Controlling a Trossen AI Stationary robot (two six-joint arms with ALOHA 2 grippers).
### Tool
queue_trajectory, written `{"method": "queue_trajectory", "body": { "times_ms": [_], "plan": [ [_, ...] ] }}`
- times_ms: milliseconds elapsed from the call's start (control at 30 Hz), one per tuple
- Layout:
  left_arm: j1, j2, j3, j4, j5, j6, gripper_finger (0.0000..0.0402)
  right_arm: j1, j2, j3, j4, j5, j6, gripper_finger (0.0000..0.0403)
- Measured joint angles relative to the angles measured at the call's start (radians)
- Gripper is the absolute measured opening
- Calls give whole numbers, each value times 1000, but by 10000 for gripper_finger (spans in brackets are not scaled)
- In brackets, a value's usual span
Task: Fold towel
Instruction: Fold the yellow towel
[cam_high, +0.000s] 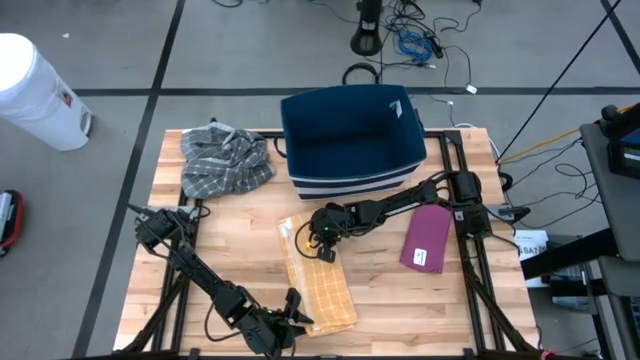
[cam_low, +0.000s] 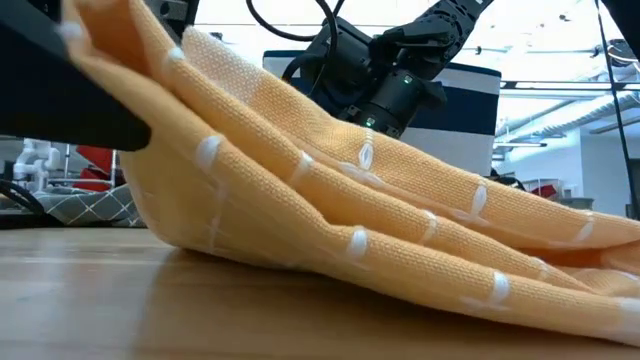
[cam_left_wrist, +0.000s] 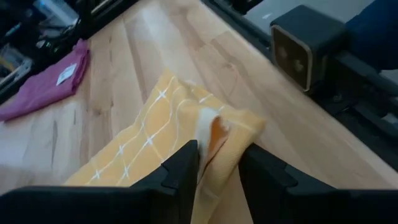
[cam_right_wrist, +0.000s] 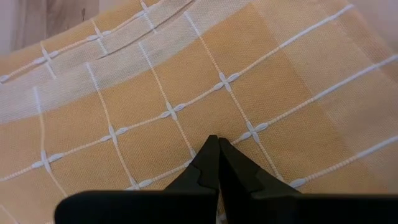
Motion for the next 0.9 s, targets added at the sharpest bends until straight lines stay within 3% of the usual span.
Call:
{"method": "queue_trajectory", "body": {
  "times_ms": [433, 533, 667, 900],
  "plan": [
    [53, 0, 0, 34, 96, 3, 118, 0, 0, 0, 3, -2, 0, 0],
    [59, 0, 0, 36, 111, 1, 93, 0, 0, 0, 3, -2, 0, 0],
    [57, 0, 0, 34, 164, 8, 19, 0, 0, 0, 3, -3, -2, 0],
    [54, 0, 0, 31, 174, -5, 4, 0, -7, 0, 1, -6, -46, 0]
  ]
}}
